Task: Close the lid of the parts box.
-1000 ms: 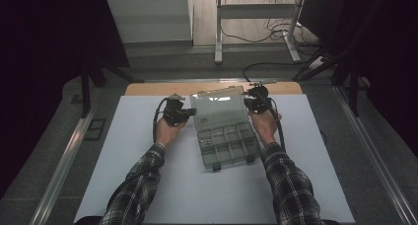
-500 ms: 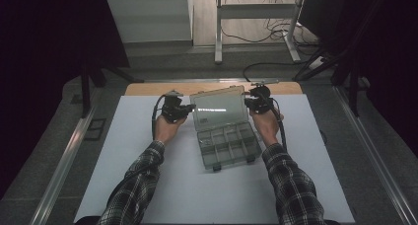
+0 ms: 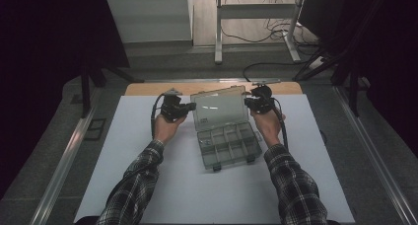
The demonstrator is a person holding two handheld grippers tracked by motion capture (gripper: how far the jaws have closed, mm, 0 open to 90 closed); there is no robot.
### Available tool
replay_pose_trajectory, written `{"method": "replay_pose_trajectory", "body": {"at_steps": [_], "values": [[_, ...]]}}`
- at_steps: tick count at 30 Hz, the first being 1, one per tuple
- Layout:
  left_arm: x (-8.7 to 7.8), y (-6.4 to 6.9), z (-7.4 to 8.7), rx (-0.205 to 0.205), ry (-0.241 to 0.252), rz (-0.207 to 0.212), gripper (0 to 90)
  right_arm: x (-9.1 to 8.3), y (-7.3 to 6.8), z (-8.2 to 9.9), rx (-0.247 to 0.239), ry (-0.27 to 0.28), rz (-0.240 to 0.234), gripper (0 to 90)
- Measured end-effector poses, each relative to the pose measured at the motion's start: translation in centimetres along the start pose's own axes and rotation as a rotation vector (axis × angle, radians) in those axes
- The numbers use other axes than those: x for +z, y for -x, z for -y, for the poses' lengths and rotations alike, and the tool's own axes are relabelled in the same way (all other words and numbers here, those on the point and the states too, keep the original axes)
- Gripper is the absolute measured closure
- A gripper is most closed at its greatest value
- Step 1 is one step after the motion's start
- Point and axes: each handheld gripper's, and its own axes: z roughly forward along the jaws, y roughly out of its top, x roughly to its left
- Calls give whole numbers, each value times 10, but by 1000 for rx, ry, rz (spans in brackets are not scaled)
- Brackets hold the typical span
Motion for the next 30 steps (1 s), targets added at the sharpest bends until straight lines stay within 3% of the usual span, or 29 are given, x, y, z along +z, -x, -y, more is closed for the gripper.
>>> {"method": "replay_pose_trajectory", "body": {"at_steps": [13,20,30], "values": [[-6,5,-2,22,2,17,878,-19,-1,-3,-23,14,-30,817],[-11,9,-3,29,1,25,875,-33,0,-6,-36,8,-49,886],[-18,14,-2,32,7,38,869,-48,-4,-8,-65,5,-82,887]]}}
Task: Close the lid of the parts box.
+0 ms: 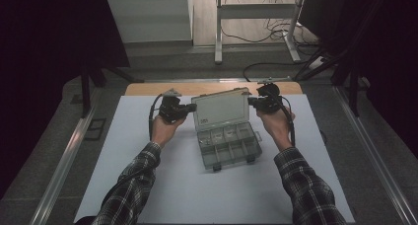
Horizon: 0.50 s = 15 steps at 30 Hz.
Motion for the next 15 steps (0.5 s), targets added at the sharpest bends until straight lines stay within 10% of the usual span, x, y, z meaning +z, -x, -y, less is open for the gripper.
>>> {"method": "replay_pose_trajectory", "body": {"at_steps": [15], "values": [[-5,13,-2,29,0,25,864,-26,-6,-5,-10,33,-43,887]]}}
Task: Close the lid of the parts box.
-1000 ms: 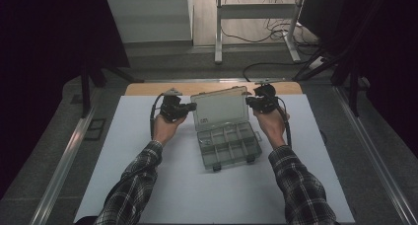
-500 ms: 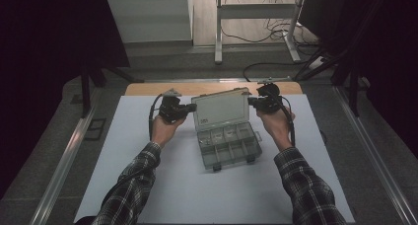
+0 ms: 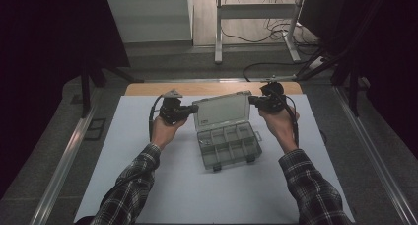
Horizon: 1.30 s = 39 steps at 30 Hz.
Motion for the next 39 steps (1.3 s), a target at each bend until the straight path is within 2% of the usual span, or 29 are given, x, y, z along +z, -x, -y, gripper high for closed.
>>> {"method": "replay_pose_trajectory", "body": {"at_steps": [12,17,24,30,35,39], "values": [[-2,15,2,14,-6,21,854,-16,-4,-9,-7,41,-10,887],[-3,19,4,16,-10,29,851,-14,-6,-12,-11,42,-11,887],[-5,24,8,18,-12,43,850,-7,-5,-10,-13,11,-11,887],[-6,28,9,15,-14,52,844,-8,-7,-3,-29,-11,-26,887],[-8,33,9,35,-31,54,837,-10,-6,11,-25,-28,-37,887],[-12,37,10,37,-38,54,837,-11,-5,24,-29,-46,-41,886]]}}
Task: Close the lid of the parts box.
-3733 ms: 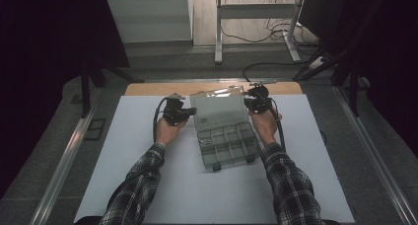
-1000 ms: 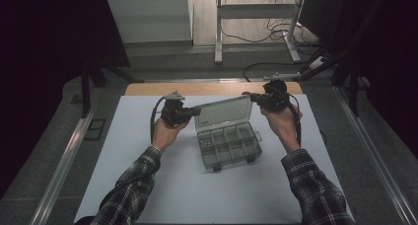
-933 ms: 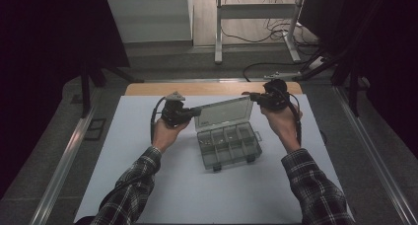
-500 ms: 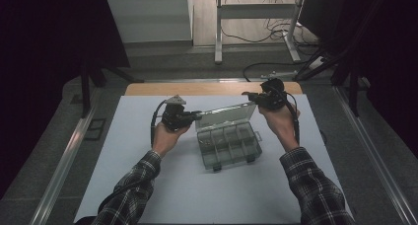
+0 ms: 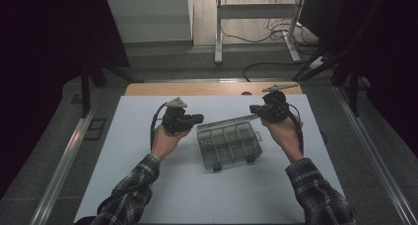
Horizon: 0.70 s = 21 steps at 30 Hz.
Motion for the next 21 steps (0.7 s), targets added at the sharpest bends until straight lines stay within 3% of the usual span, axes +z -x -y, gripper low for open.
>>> {"method": "replay_pose_trajectory", "body": {"at_steps": [6,12,21], "values": [[-8,8,1,-9,7,4,838,-1,0,18,4,-21,-10,887],[-11,24,4,-12,7,15,838,-1,0,37,7,-36,-22,886],[-10,52,15,20,-13,39,836,-1,-2,57,-8,-59,-21,886]]}}
